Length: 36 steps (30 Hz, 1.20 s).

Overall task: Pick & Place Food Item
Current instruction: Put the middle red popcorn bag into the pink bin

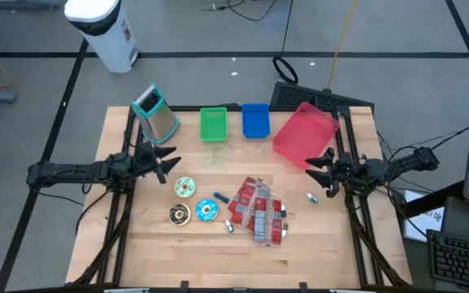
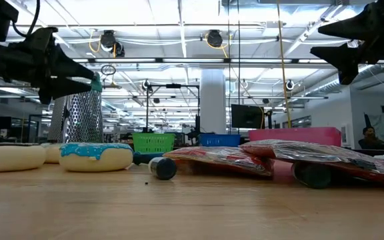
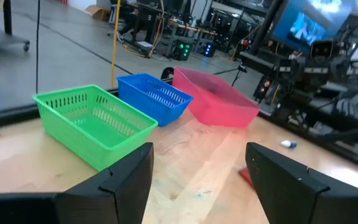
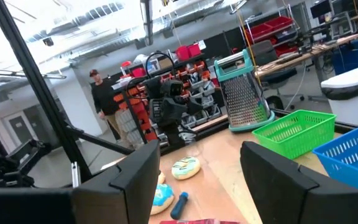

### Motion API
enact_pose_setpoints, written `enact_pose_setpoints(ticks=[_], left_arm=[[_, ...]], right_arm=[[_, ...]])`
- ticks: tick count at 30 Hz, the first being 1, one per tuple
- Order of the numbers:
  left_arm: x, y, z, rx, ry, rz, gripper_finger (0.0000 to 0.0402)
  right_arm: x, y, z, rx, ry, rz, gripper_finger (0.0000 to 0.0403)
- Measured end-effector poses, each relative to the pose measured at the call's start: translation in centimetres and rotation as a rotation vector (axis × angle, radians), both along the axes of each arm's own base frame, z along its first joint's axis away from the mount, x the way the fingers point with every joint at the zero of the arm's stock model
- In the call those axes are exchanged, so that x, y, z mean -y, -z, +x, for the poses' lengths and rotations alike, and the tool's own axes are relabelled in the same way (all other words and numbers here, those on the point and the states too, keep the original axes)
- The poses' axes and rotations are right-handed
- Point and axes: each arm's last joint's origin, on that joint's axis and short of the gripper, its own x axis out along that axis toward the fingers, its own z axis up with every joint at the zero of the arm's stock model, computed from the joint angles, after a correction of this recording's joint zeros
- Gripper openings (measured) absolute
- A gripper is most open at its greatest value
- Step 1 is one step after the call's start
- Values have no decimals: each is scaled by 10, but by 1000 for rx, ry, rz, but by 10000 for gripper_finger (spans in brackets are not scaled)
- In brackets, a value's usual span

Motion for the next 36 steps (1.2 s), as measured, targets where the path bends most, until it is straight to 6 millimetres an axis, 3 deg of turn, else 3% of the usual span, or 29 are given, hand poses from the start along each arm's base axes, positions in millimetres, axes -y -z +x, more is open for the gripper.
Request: enact_pose_setpoints(ticks=[11,15,18,29,36], left_arm=[[-1,-3,0,76,-34,-83,257],[-3,-2,-1,23,-101,2,257],[-5,-1,-2,33,-142,-29,257],[1,-11,10,141,88,-79,257],[5,-17,32,40,132,-60,257]], right_arm=[[0,0,0,0,5,1,212],[2,0,0,-2,69,12,212],[3,0,-1,-8,124,21,212],[2,5,6,-77,136,-30,212],[0,7,9,-100,135,-39,212]])
